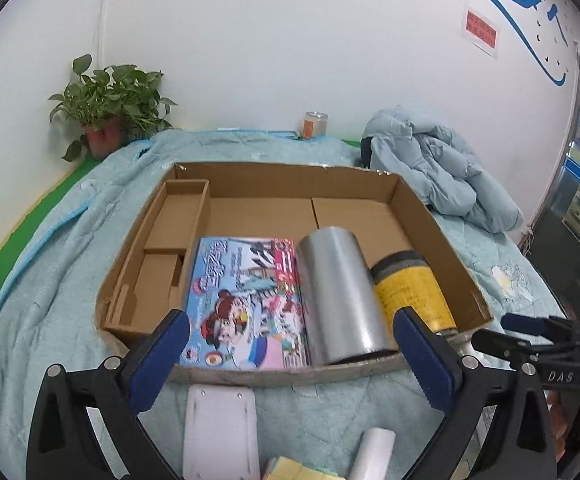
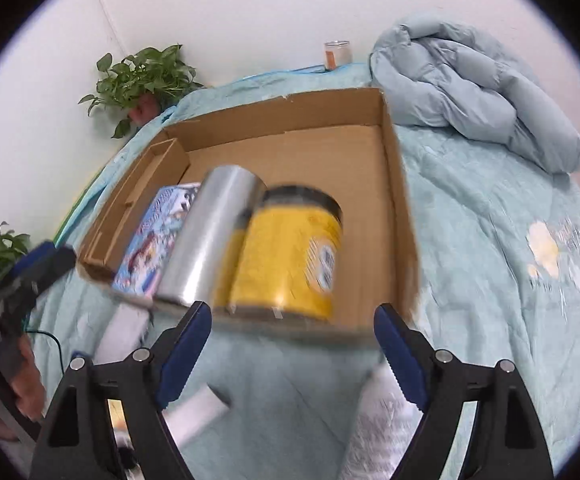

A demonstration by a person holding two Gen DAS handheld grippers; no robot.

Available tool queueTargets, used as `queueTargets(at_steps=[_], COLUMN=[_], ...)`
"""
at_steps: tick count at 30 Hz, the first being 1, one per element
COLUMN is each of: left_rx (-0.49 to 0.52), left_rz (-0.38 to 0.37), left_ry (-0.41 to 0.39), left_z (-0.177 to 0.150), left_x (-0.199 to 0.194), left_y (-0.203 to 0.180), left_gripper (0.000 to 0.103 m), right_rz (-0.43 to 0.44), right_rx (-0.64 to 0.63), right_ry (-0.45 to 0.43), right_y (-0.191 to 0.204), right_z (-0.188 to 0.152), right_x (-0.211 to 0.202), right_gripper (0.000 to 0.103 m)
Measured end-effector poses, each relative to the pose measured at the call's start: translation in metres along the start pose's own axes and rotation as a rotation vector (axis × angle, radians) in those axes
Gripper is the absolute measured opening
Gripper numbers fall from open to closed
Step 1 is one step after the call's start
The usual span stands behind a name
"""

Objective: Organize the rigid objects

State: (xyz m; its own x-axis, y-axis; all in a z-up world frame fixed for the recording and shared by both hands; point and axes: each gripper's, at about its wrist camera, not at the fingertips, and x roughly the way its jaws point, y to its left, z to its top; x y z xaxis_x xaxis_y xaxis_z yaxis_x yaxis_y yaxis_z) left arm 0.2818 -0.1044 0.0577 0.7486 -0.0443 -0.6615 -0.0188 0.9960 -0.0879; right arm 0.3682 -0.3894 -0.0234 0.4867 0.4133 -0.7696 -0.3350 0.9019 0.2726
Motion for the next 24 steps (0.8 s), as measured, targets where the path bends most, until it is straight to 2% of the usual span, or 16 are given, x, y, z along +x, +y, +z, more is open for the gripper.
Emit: queueTargets(at_steps=[1, 2, 3, 4, 5, 6, 7, 8, 9, 10, 11, 12, 17, 19, 22, 24], left_rx=[0.001, 0.004, 0.012, 0.028, 0.038, 0.045, 0.056, 0.069, 0.075, 0.071, 0.052, 0.039, 0.033, 0.023, 0.008, 0.01], left_rz=[-0.015, -0.032, -0.051, -0.07, -0.073, -0.08, -0.084, -0.079, -0.076, -0.074, -0.094, -0.116, -0.191, -0.217, -0.307, -0.362], left_ry=[0.013, 0.023, 0.04, 0.086, 0.119, 0.118, 0.103, 0.1, 0.11, 0.136, 0.122, 0.123, 0.211, 0.238, 0.314, 0.362], left_z=[-0.004, -0.008, -0.013, -0.018, -0.024, -0.028, -0.033, -0.037, -0.038, -0.041, -0.044, -0.046, -0.058, -0.062, -0.068, -0.07], left_x=[-0.001, -0.002, -0.002, 0.001, 0.002, 0.0, -0.003, -0.006, -0.007, -0.008, -0.008, -0.007, 0.01, 0.019, 0.034, 0.041], left_y=[-0.003, -0.005, -0.008, -0.013, -0.018, -0.022, -0.028, -0.035, -0.039, -0.046, -0.048, -0.05, -0.066, -0.073, -0.083, -0.093], left_gripper=[0.095, 0.08, 0.028, 0.0, 0.001, 0.001, 0.008, 0.024, 0.075, 0.098, 0.099, 0.102, 0.102, 0.102, 0.102, 0.102], right_rz=[-0.007, -0.005, -0.006, -0.026, -0.053, -0.09, -0.123, -0.122, -0.102, -0.082, -0.078, -0.072, -0.031, -0.028, -0.067, -0.075], right_rx=[0.019, 0.032, 0.042, 0.052, 0.059, 0.068, 0.085, 0.101, 0.116, 0.126, 0.132, 0.135, 0.106, 0.098, 0.101, 0.114], right_ry=[-0.01, -0.021, -0.031, -0.044, -0.049, -0.043, -0.03, -0.022, -0.019, -0.006, -0.003, -0.007, 0.05, 0.094, 0.144, 0.154], right_y=[-0.005, -0.011, -0.016, -0.023, -0.028, -0.032, -0.038, -0.045, -0.049, -0.053, -0.055, -0.056, -0.053, -0.049, -0.049, -0.052], right_z=[-0.009, -0.016, -0.025, -0.034, -0.04, -0.048, -0.056, -0.063, -0.069, -0.075, -0.079, -0.084, -0.101, -0.109, -0.116, -0.12], right_x=[-0.004, -0.006, -0.011, -0.016, -0.018, -0.021, -0.023, -0.026, -0.029, -0.03, -0.03, -0.031, -0.019, -0.012, -0.002, 0.001], right_gripper=[0.084, 0.083, 0.081, 0.064, 0.039, 0.03, 0.031, 0.032, 0.042, 0.054, 0.082, 0.086, 0.084, 0.075, 0.047, 0.045])
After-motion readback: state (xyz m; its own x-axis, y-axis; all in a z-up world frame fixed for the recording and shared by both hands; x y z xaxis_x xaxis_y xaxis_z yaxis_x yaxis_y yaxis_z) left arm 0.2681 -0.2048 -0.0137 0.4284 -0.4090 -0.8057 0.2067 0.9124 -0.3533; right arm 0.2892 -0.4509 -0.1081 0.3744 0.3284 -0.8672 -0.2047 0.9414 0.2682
